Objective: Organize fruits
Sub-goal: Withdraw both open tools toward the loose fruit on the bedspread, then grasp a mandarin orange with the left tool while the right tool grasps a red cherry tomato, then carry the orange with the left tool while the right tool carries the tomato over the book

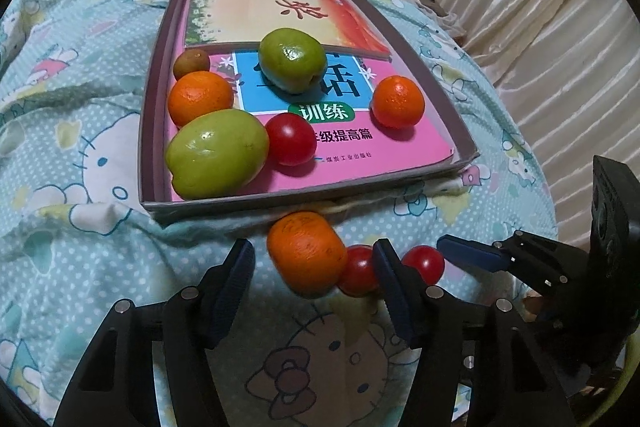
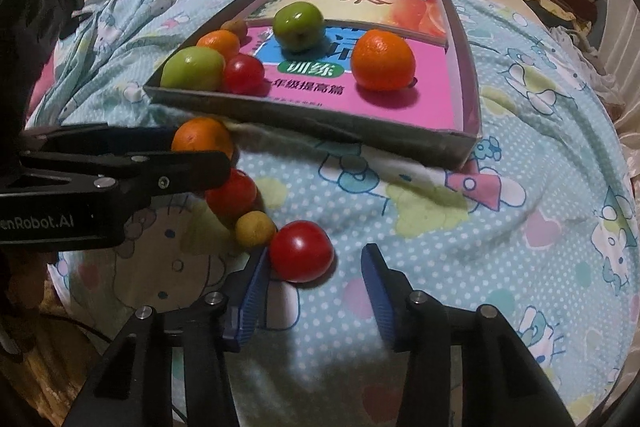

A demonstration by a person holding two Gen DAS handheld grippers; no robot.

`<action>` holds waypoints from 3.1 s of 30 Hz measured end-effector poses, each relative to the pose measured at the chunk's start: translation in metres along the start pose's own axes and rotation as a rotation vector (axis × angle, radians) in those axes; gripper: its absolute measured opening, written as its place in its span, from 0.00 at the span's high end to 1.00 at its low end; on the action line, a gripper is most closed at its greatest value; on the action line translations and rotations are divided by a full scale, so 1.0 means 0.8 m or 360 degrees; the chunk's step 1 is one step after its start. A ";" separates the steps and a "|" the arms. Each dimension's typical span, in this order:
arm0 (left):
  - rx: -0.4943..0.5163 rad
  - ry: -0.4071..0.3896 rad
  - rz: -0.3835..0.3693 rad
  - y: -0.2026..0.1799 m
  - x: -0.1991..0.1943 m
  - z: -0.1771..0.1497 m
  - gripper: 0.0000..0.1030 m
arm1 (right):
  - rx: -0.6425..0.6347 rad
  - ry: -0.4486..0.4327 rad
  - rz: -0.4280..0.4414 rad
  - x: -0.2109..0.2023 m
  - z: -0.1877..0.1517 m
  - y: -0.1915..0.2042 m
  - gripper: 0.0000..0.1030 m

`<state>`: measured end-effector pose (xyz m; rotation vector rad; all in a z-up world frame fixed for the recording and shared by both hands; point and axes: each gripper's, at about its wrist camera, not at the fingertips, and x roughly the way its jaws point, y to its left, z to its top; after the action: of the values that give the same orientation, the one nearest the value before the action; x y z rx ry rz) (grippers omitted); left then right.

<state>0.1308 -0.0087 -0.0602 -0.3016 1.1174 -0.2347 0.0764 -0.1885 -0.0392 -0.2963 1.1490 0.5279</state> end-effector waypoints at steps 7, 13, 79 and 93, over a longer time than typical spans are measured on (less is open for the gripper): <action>-0.0067 0.0022 -0.0064 0.012 0.000 0.001 0.53 | 0.0019 -0.0048 0.0006 0.001 0.009 -0.007 0.58; -0.0137 0.0059 -0.0095 0.023 0.003 -0.001 0.61 | -0.0017 -0.0020 -0.0017 0.008 0.011 -0.001 0.60; 0.0173 -0.0258 0.0116 -0.058 -0.022 0.040 0.63 | 0.0175 -0.0652 0.0109 -0.068 0.042 -0.060 0.69; 0.0249 -0.0207 0.0154 -0.061 0.005 0.045 0.63 | 0.0089 -0.0556 0.0021 -0.041 0.054 -0.060 0.69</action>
<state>0.1636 -0.0511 -0.0320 -0.1215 0.9763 -0.2126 0.1260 -0.2160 0.0059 -0.1405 0.8255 0.5345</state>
